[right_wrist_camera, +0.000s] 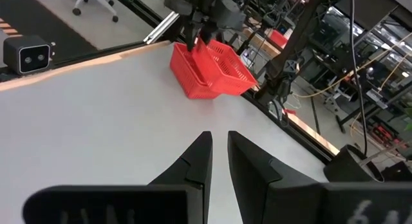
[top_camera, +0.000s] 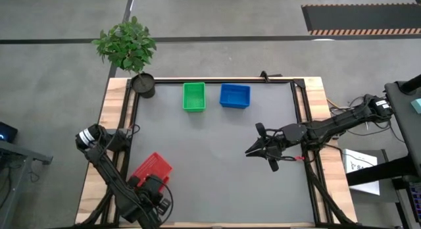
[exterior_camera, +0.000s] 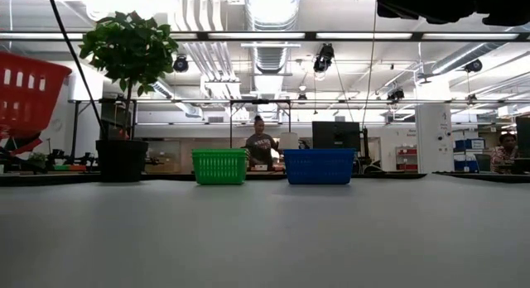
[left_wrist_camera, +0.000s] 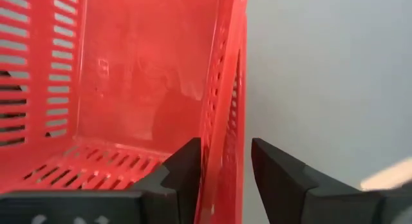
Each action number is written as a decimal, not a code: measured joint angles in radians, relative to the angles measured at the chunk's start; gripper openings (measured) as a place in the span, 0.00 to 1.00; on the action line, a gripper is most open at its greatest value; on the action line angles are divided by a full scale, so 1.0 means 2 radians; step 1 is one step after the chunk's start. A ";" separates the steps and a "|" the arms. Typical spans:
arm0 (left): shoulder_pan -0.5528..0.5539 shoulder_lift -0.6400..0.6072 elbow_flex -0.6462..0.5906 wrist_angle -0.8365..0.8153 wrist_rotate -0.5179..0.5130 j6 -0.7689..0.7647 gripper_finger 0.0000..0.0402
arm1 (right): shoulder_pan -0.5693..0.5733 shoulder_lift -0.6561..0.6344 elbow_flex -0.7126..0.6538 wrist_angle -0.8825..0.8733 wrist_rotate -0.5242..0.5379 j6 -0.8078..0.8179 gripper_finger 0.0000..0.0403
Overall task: Stack baskets by color
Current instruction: Stack the right red basket on the left red basket
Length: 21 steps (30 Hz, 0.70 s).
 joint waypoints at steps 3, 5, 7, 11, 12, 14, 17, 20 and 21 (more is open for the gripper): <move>0.000 0.000 0.005 0.000 0.007 0.014 0.27 | 0.000 0.000 0.000 0.000 0.000 0.000 0.11; 0.000 0.000 0.006 -0.001 0.008 0.025 0.22 | 0.000 0.000 0.000 0.000 0.000 0.001 0.11; 0.000 0.000 0.008 -0.008 0.009 0.026 0.14 | 0.000 0.000 0.000 0.000 0.001 0.001 0.11; 0.000 0.000 0.018 -0.013 0.011 0.024 0.02 | 0.000 0.000 0.000 0.000 0.002 0.002 0.11; 0.000 0.000 0.022 -0.014 0.013 0.024 0.02 | 0.000 0.000 0.000 0.000 0.003 0.001 0.11; -0.001 0.000 0.029 -0.013 0.023 0.023 0.01 | 0.000 0.000 0.000 0.000 0.010 0.001 0.11; -0.002 0.000 0.036 -0.008 0.049 0.021 0.00 | 0.000 0.000 0.000 0.000 0.014 0.002 0.11; -0.005 0.000 0.037 -0.007 0.086 -0.001 0.00 | 0.000 0.000 -0.002 -0.001 0.015 0.002 0.11; -0.006 0.000 0.035 -0.007 0.100 -0.011 0.00 | 0.000 0.000 -0.002 -0.001 0.015 0.003 0.11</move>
